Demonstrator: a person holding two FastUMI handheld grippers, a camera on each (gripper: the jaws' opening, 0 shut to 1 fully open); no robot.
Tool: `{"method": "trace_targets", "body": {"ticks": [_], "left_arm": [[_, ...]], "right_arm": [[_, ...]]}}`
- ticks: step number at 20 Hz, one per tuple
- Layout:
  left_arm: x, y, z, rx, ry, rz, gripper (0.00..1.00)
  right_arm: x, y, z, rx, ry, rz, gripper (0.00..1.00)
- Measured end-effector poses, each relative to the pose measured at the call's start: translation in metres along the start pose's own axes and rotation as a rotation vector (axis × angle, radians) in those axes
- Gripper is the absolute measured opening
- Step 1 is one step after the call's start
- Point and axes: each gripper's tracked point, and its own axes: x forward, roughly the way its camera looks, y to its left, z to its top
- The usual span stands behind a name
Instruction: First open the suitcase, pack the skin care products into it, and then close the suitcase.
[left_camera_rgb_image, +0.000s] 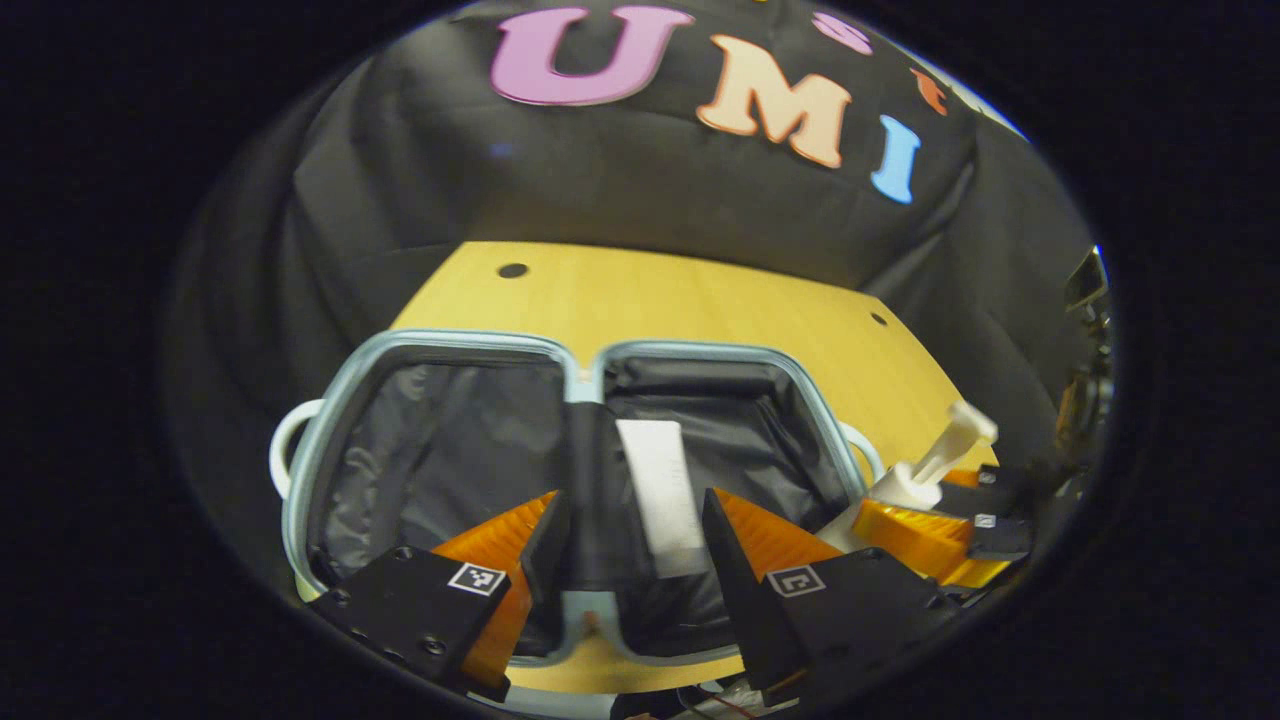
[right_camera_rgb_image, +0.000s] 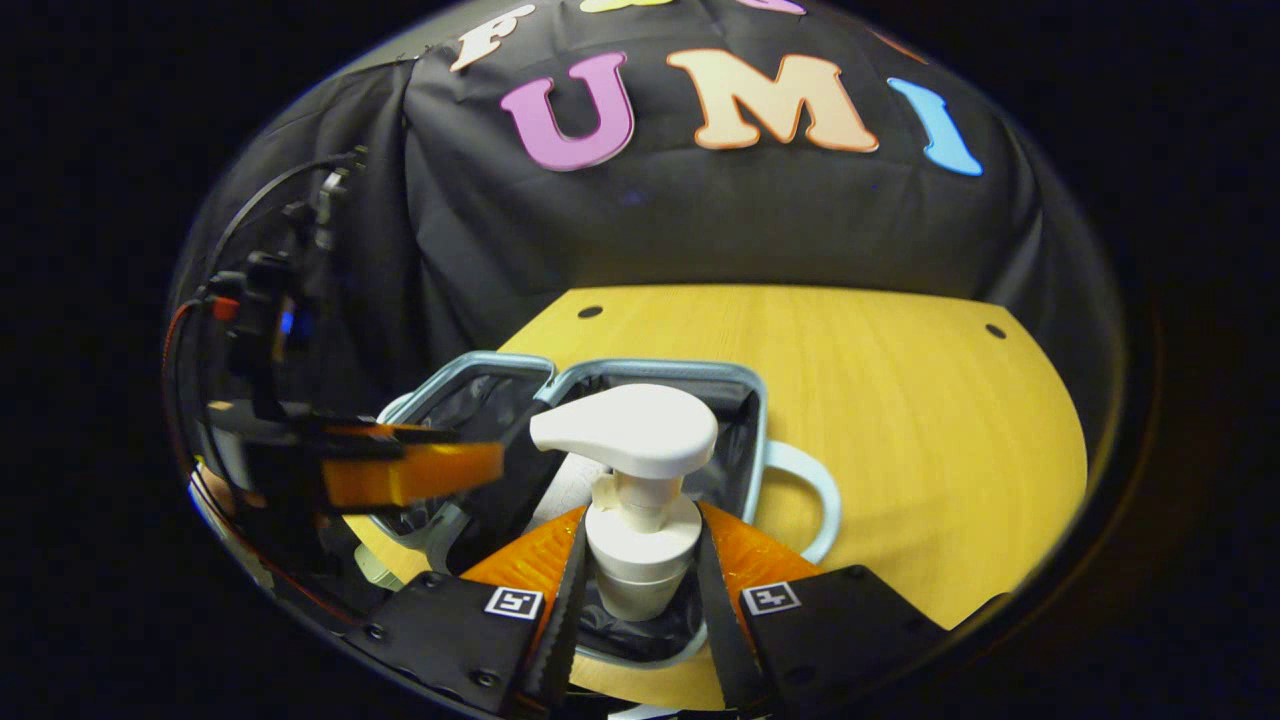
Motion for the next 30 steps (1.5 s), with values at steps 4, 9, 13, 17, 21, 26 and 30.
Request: {"method": "trace_targets", "body": {"ticks": [4,9,13,17,21,26,30], "left_arm": [[-0.028,0.094,0.003,-0.083,-0.049,0.163,0.8],[-0.042,0.195,-0.003,-0.202,-0.053,0.317,0.8],[-0.03,0.25,-0.004,-0.224,-0.02,0.376,0.8],[-0.009,0.284,0.0,-0.259,0.015,0.376,0.8],[0.017,0.298,-0.017,-0.264,0.093,0.375,0.84],[0.031,0.306,-0.025,-0.263,0.124,0.356,0.78],[0.04,0.299,-0.034,-0.288,0.154,0.352,0.34]], "right_arm": [[0.033,0.008,0.004,-0.003,0.047,-0.011,0.55],[0.067,-0.002,0.0,-0.015,0.091,-0.086,0.58],[0.069,0.007,0.011,0.011,0.071,-0.079,0.76],[0.054,0.006,0.025,0.009,0.032,-0.096,0.92],[0.035,-0.003,0.035,0.014,0.005,-0.125,0.92],[0.011,-0.015,0.051,0.003,-0.04,-0.163,0.92],[-0.011,-0.025,0.067,-0.018,-0.104,-0.188,0.86]]}}
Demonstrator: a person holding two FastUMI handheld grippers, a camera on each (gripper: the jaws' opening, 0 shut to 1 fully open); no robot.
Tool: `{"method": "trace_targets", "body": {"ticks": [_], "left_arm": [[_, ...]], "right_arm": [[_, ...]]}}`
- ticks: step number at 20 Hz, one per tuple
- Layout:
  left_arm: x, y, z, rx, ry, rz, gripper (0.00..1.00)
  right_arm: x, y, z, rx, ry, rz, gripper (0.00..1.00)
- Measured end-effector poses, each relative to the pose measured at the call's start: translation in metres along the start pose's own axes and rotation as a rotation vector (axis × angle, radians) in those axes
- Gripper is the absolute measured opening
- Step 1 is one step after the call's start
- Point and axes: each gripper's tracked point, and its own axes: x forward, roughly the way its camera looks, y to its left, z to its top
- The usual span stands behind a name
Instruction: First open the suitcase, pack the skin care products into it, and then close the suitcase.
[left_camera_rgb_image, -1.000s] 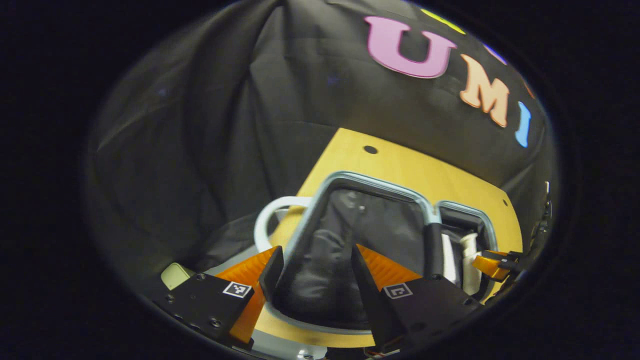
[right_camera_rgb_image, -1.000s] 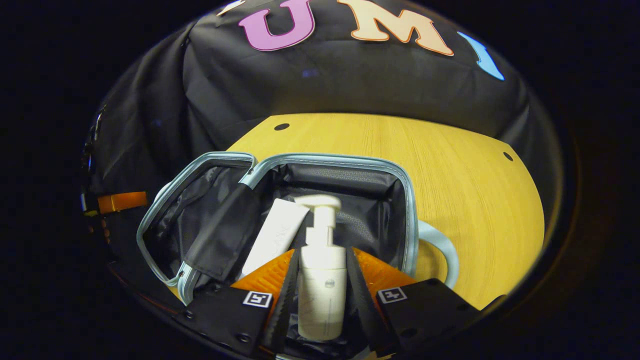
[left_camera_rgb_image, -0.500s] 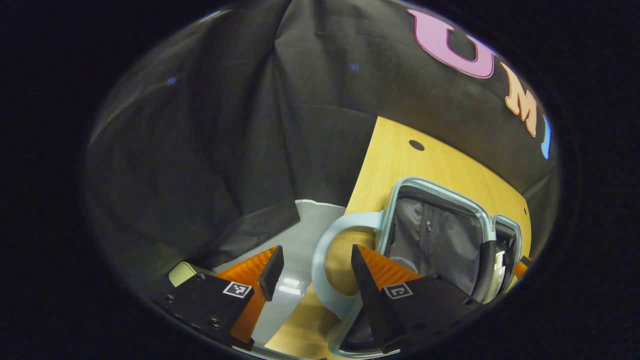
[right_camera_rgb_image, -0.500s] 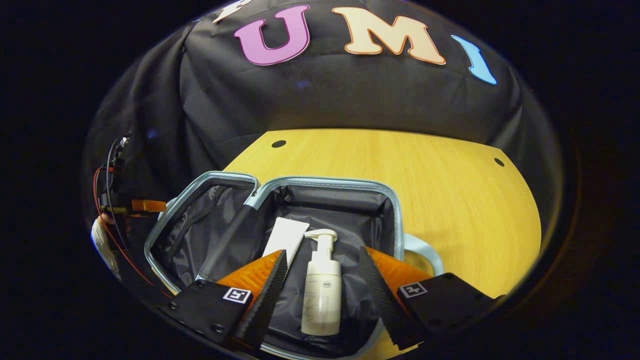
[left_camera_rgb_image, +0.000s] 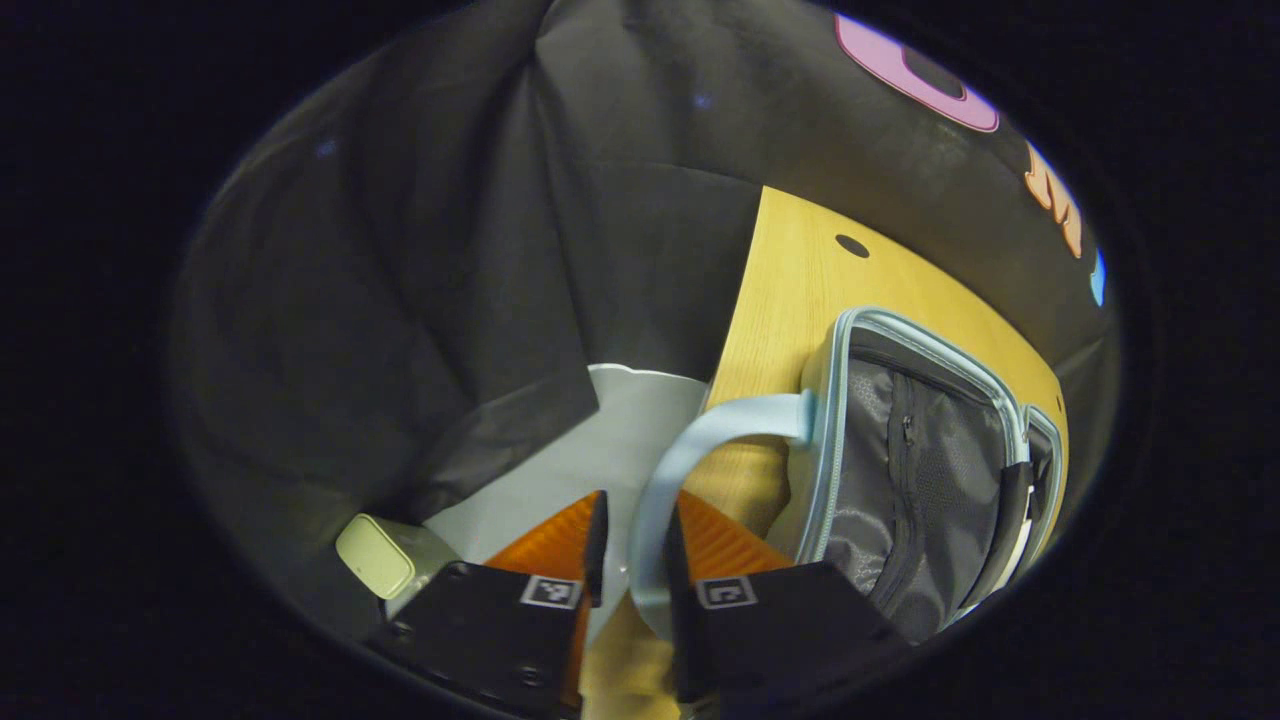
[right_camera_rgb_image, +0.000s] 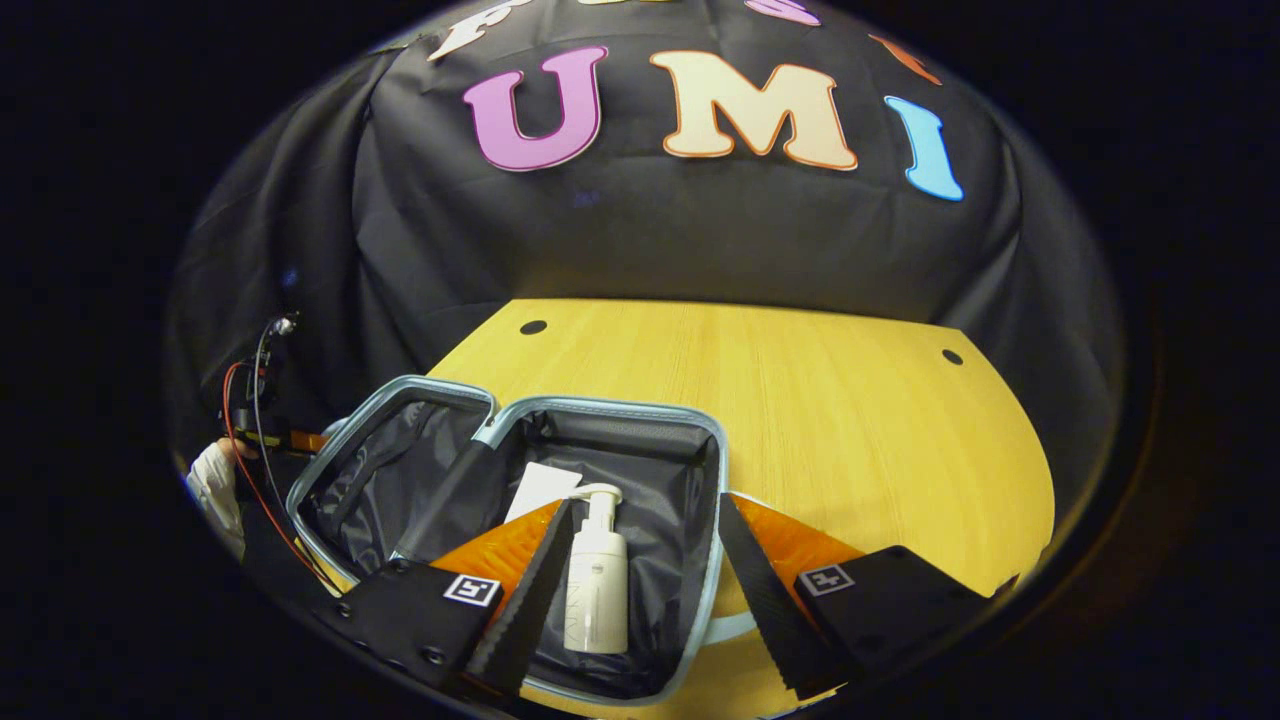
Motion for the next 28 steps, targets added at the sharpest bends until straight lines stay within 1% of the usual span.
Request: {"method": "trace_targets", "body": {"ticks": [1,2,3,4,5,6,10,13,17,20,22,25,28], "left_arm": [[-0.005,-0.004,0.007,0.02,-0.022,0.003,0.21],[-0.014,-0.006,0.011,0.042,-0.039,0.006,0.08],[-0.023,-0.01,0.017,0.056,-0.062,0.01,0.06],[-0.033,-0.012,0.019,0.082,-0.07,0.014,0.02],[-0.042,-0.011,0.025,0.104,-0.083,0.029,0.05],[-0.054,-0.015,0.036,0.116,-0.118,0.038,0.01],[-0.11,-0.039,0.059,0.14,-0.198,0.046,0.0],[-0.149,-0.067,0.07,0.161,-0.253,0.045,0.0],[-0.198,-0.124,0.08,0.231,-0.345,0.023,0.0],[-0.226,-0.168,0.086,0.278,-0.388,-0.014,0.0],[-0.238,-0.193,0.085,0.295,-0.403,-0.027,0.0],[-0.253,-0.237,0.083,0.312,-0.427,-0.073,0.0],[-0.267,-0.295,0.077,0.338,-0.442,-0.176,0.0]], "right_arm": [[-0.004,-0.003,0.003,-0.004,-0.011,-0.003,0.87],[-0.008,-0.008,0.007,-0.01,-0.027,-0.01,0.95],[-0.013,-0.012,0.012,-0.016,-0.041,-0.01,0.99],[-0.014,-0.013,0.013,-0.023,-0.051,-0.004,1.0],[-0.015,-0.015,0.013,-0.031,-0.058,0.0,1.0],[-0.016,-0.015,0.015,-0.036,-0.067,0.009,1.0],[-0.026,-0.02,0.017,-0.051,-0.096,0.068,0.99],[-0.036,-0.033,0.024,-0.068,-0.129,0.097,0.99],[-0.051,-0.058,0.032,-0.058,-0.167,0.122,1.0],[-0.06,-0.082,0.033,-0.038,-0.186,0.118,1.0],[-0.066,-0.097,0.032,-0.016,-0.193,0.114,0.99],[-0.075,-0.118,0.028,0.006,-0.202,0.101,0.98],[-0.082,-0.137,0.024,0.026,-0.207,0.09,0.98]]}}
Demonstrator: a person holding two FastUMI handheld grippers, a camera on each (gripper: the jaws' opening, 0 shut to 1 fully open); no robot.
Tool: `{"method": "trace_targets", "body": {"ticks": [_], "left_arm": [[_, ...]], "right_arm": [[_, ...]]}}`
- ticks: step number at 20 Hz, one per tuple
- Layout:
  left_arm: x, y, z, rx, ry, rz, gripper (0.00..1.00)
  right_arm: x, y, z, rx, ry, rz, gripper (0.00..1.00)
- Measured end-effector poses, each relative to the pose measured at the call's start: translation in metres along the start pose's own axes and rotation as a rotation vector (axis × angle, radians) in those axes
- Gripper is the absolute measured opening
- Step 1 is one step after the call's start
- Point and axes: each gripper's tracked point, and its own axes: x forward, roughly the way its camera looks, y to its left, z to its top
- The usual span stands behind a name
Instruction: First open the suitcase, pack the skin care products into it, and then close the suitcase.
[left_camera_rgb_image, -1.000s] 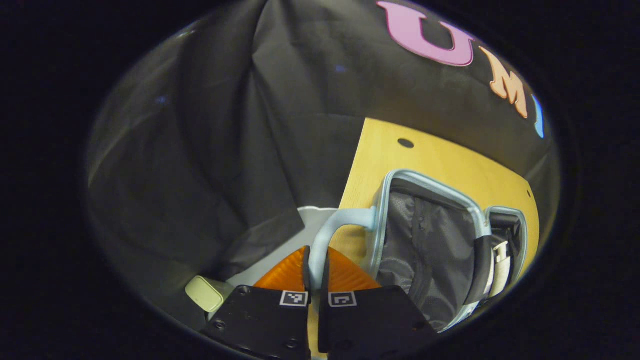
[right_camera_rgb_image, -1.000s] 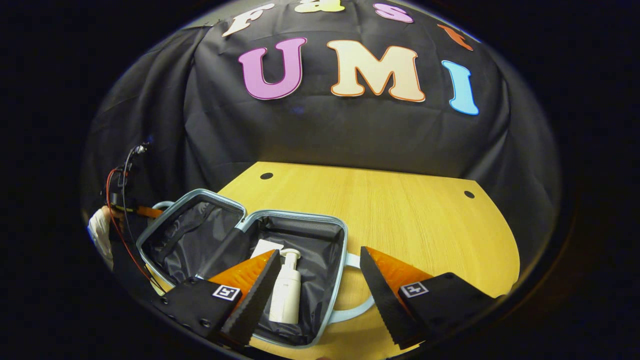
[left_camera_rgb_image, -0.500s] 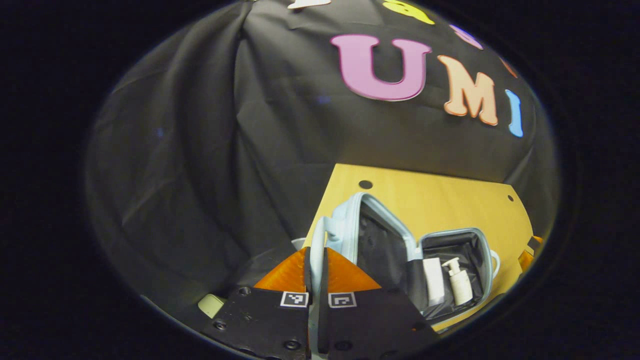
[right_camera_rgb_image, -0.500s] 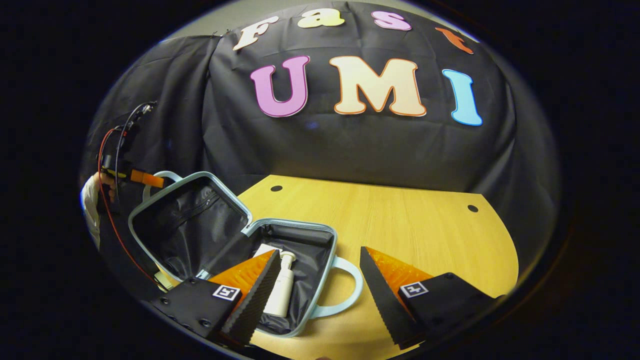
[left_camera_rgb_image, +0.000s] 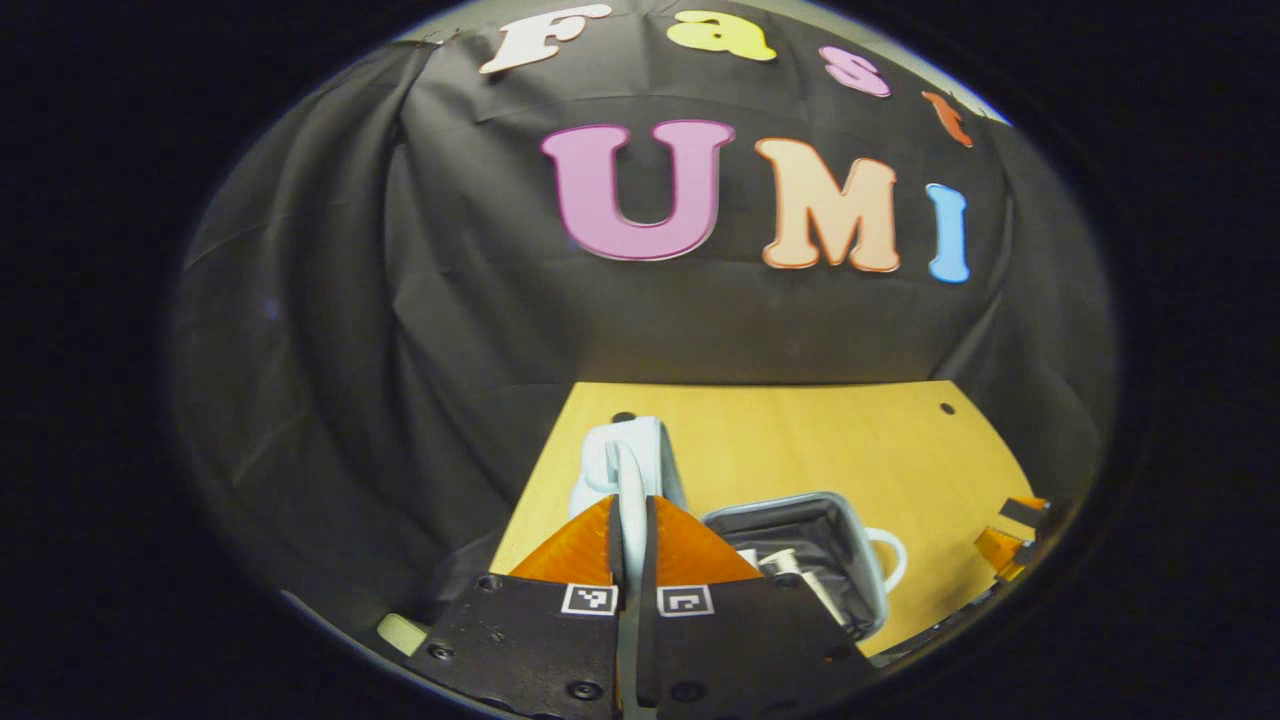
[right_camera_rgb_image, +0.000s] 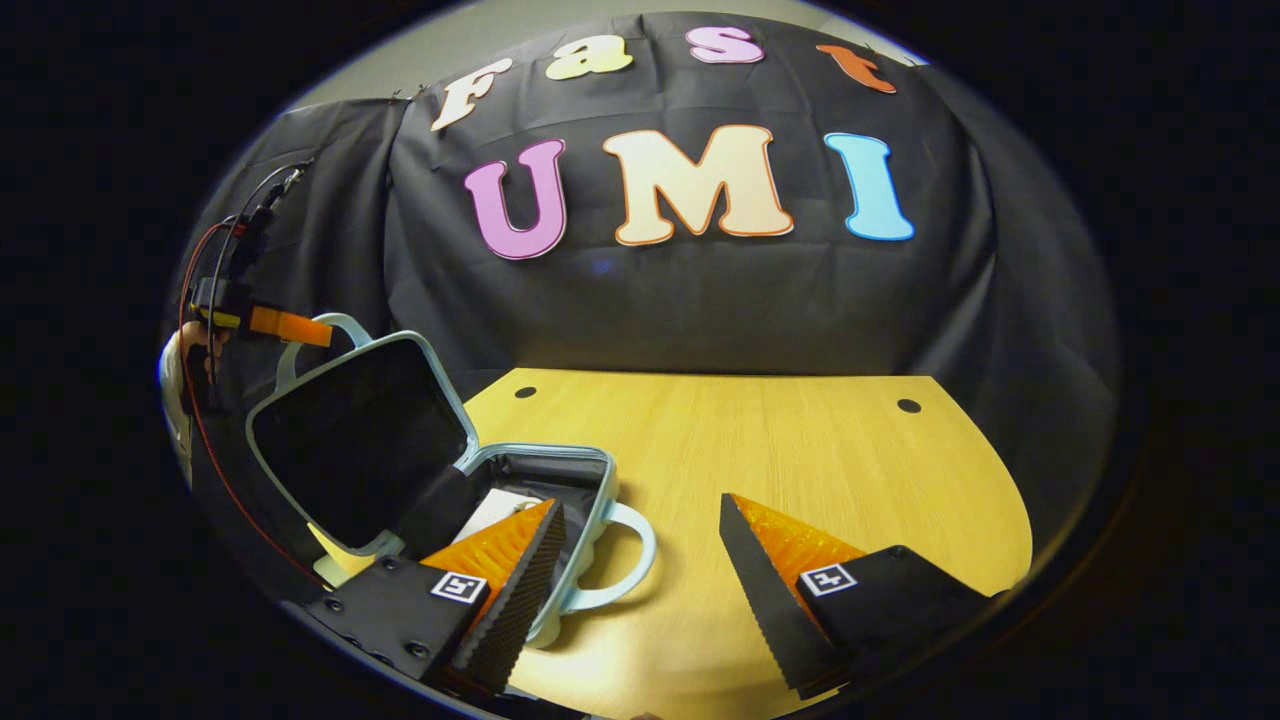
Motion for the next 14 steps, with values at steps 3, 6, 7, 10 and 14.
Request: {"method": "trace_targets", "body": {"ticks": [3,6,7,10,14], "left_arm": [[0.006,-0.054,0.005,0.019,-0.019,-0.09,0.0],[0.012,-0.103,-0.001,0.038,-0.011,-0.168,0.0],[0.015,-0.12,-0.003,0.041,-0.007,-0.199,0.0],[0.023,-0.165,-0.02,0.051,0.034,-0.277,0.03],[0.036,-0.215,-0.053,0.064,0.109,-0.343,0.01]], "right_arm": [[-0.01,-0.017,0.002,0.012,-0.013,-0.013,0.98],[-0.02,-0.036,0.004,0.022,-0.021,-0.033,0.98],[-0.024,-0.042,0.005,0.024,-0.021,-0.042,0.98],[-0.035,-0.065,0.004,0.026,-0.025,-0.074,0.98],[-0.051,-0.093,0.0,0.035,-0.02,-0.116,0.98]]}}
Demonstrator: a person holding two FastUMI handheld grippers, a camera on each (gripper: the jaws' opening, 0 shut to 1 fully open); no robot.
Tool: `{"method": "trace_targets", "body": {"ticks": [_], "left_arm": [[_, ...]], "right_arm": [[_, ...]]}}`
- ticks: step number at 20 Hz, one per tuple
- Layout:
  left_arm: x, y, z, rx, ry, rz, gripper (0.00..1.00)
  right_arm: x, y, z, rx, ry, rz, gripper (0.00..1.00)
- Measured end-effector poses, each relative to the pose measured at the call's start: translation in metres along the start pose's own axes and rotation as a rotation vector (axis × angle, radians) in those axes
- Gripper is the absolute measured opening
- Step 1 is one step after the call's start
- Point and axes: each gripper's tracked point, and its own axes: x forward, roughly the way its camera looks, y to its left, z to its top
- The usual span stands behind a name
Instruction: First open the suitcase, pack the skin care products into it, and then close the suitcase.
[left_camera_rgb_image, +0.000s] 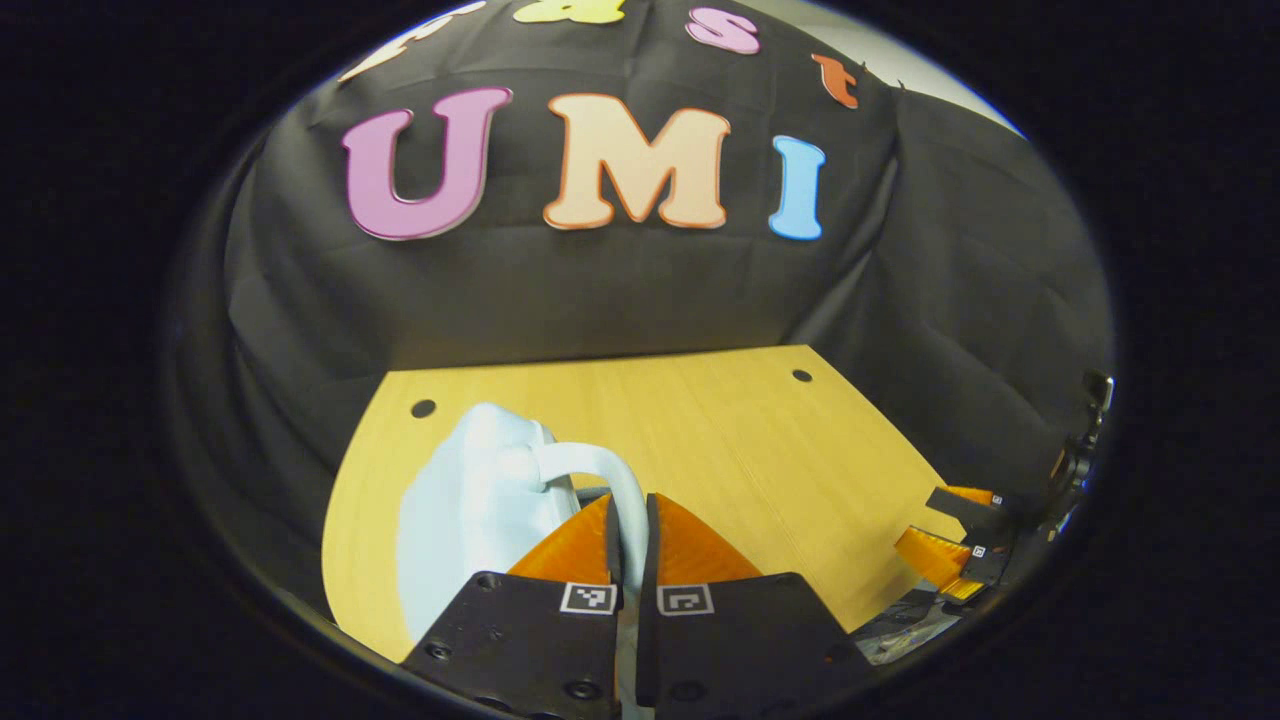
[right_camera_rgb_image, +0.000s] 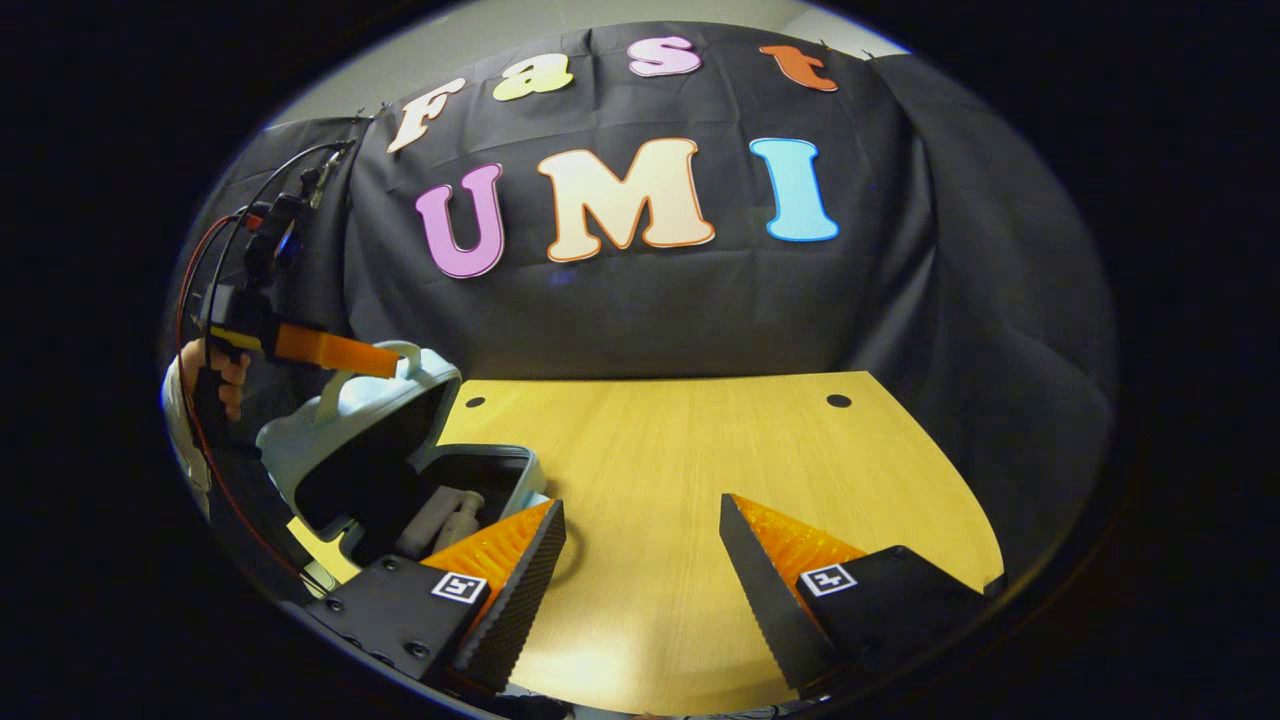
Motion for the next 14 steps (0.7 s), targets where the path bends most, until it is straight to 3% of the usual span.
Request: {"method": "trace_targets", "body": {"ticks": [5,11,13,14], "left_arm": [[0.041,-0.028,-0.044,0.081,0.102,-0.012,0.01],[0.071,-0.034,-0.093,0.045,0.189,-0.031,0.02],[0.07,-0.039,-0.093,0.017,0.179,-0.033,0.1],[0.07,-0.05,-0.08,0.0,0.12,-0.045,0.32]], "right_arm": [[-0.013,-0.028,-0.007,-0.005,0.012,-0.035,0.98],[-0.022,-0.052,-0.012,-0.011,0.025,-0.055,0.98],[-0.024,-0.06,-0.01,-0.014,0.022,-0.057,0.98],[-0.025,-0.063,-0.007,-0.012,0.014,-0.058,0.98]]}}
